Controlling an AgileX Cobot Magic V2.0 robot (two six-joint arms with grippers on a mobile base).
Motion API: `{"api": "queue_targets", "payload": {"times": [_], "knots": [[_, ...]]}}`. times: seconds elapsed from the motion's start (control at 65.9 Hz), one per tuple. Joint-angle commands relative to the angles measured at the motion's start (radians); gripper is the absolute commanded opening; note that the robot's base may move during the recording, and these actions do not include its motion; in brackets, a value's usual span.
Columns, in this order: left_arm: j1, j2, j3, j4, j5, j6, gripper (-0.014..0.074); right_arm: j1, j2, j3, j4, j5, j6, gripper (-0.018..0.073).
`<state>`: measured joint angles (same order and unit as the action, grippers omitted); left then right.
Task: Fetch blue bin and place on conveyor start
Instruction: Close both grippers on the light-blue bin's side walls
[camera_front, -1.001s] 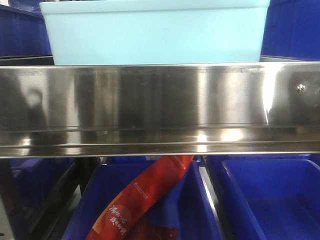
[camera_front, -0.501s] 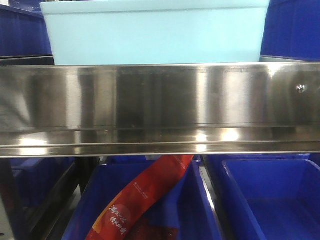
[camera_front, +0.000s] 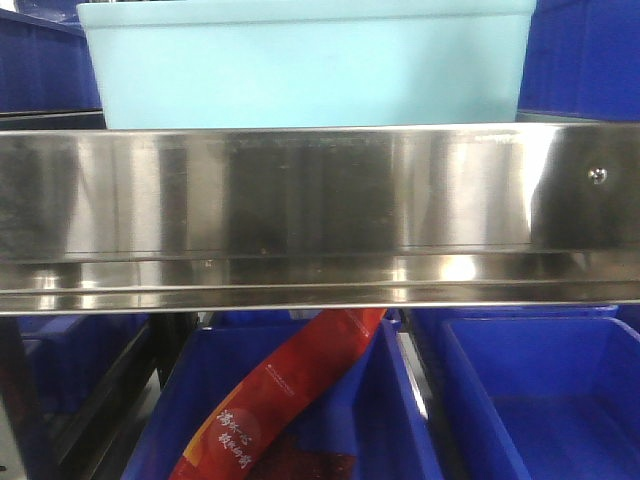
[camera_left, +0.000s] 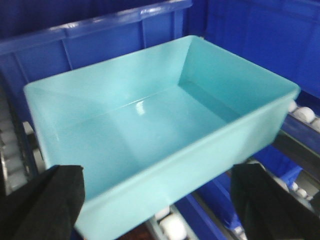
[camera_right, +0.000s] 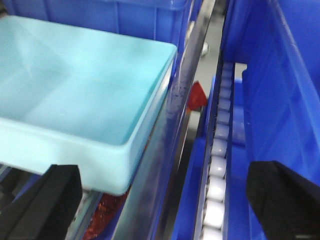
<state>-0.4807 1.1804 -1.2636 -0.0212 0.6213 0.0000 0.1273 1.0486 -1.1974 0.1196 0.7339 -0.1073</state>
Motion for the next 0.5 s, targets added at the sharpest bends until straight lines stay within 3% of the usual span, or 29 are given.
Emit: {"api": "queue_targets", "payload": {"times": [0.0,0.212,0.486], "knots": [[0.023,0.111,-0.155,0.015,0.11,-0.067,0.0497,0.002,0.093,-0.131,-0.004,0.054,0.021,0.0568],[0.136,0.352,-0.436,0.021,0.32,-0.112,0.0497,0.002,0.336,-0.423,-0.015,0.231,0.073,0.0568],[0.206,0.516,-0.503,0.021,0.338,-0.115,0.0497,0.002,0.575,-0.544,0.001,0.257,0.091,0.0568]]}}
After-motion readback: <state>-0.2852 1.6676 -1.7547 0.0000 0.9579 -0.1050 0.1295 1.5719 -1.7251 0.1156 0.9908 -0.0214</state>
